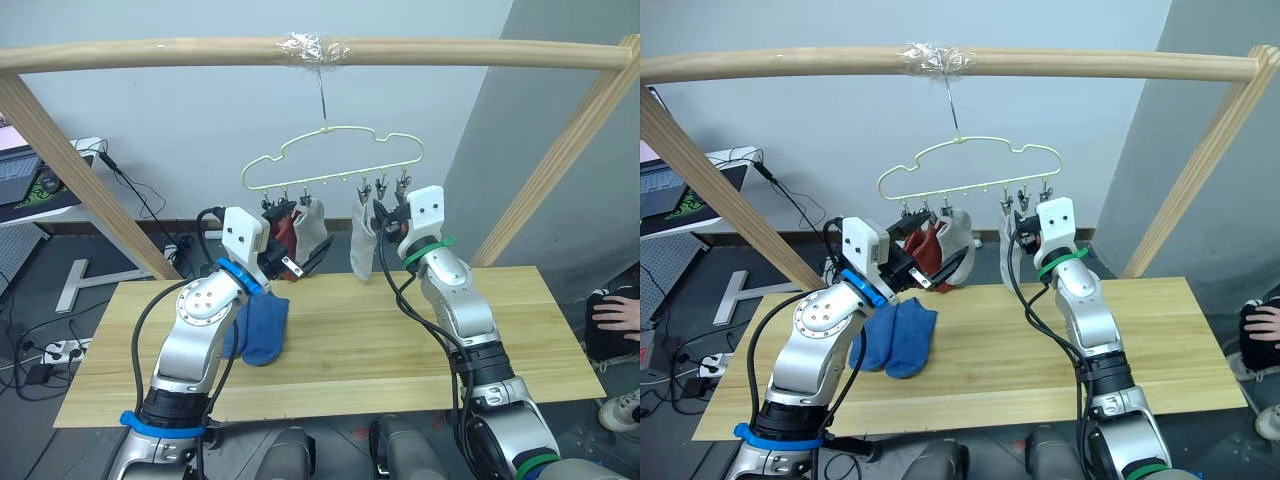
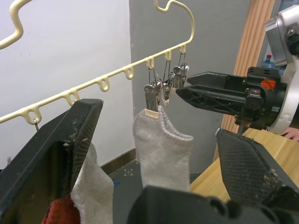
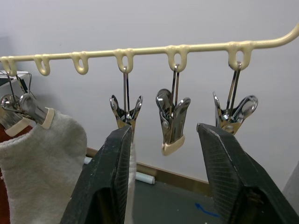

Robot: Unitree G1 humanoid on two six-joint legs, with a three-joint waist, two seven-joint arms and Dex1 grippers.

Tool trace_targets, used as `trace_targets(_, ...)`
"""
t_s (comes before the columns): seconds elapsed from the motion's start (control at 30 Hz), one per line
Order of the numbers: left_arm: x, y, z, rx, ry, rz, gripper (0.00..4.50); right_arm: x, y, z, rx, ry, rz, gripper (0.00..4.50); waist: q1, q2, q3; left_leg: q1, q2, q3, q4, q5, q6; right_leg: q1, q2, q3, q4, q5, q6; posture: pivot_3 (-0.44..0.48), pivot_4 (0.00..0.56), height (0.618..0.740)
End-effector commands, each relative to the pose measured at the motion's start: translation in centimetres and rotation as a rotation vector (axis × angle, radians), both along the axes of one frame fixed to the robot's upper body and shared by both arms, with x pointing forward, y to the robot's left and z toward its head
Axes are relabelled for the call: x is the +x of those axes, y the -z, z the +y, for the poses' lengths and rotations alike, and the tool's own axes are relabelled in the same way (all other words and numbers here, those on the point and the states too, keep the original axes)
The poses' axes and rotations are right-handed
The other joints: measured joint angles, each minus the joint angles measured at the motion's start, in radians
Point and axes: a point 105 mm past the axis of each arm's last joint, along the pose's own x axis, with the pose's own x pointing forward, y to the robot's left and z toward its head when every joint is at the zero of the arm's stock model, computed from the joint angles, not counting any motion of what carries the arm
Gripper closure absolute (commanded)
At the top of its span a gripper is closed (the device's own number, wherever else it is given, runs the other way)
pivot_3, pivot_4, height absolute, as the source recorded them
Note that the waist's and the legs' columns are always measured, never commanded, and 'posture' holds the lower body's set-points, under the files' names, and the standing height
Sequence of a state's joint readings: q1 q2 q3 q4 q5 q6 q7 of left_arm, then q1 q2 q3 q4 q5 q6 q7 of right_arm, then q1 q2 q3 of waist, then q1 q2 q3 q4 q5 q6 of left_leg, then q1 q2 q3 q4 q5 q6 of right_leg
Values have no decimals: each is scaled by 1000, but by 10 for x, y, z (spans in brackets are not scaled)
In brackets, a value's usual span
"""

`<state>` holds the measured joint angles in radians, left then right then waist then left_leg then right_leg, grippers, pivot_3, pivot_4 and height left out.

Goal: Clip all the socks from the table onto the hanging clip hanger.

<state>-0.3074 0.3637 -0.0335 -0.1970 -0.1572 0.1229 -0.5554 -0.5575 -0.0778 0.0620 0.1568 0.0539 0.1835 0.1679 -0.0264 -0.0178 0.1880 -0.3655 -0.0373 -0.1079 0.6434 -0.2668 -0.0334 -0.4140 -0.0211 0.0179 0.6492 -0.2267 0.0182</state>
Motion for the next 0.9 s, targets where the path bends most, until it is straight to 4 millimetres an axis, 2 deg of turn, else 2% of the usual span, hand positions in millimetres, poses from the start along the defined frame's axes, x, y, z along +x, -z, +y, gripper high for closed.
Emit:
trace_targets(0.03, -3, -15, -4, -18, 16, -56, 0, 3, -10, -1, -7, 23, -25, 2185, 0, 0, 0, 0, 0, 0, 0, 0, 0, 0, 0, 0, 0, 0, 0, 48, 155, 740)
trace_targets(0.1, -2, -15, -4, -17, 16, -57, 0, 8, -9, -3, -9, 36, -15, 2185, 0, 0, 0, 0, 0, 0, 0, 0, 0, 0, 0, 1, 0, 0, 0, 49, 153, 740)
trace_targets(0.2, -2, -16, -4, -16, 14, -59, 0, 13, -11, -3, -15, 42, -18, 2786, 0, 0, 0, 0, 0, 0, 0, 0, 0, 0, 0, 1, 0, 0, 0, 52, 154, 740)
trace_targets(0.57, -3, -17, -3, -18, 8, -62, 0, 24, -12, 4, -30, 43, -17, 2786, 0, 0, 0, 0, 0, 0, 0, 0, 0, 0, 0, 1, 0, 0, 0, 59, 151, 740)
trace_targets(0.9, -3, -22, -5, -23, 16, -72, 0, 33, -22, 9, -24, 37, -43, 2786, 1, 0, 0, 0, -1, 0, 0, 0, 0, 0, 0, 0, 0, 0, 0, 66, 144, 740)
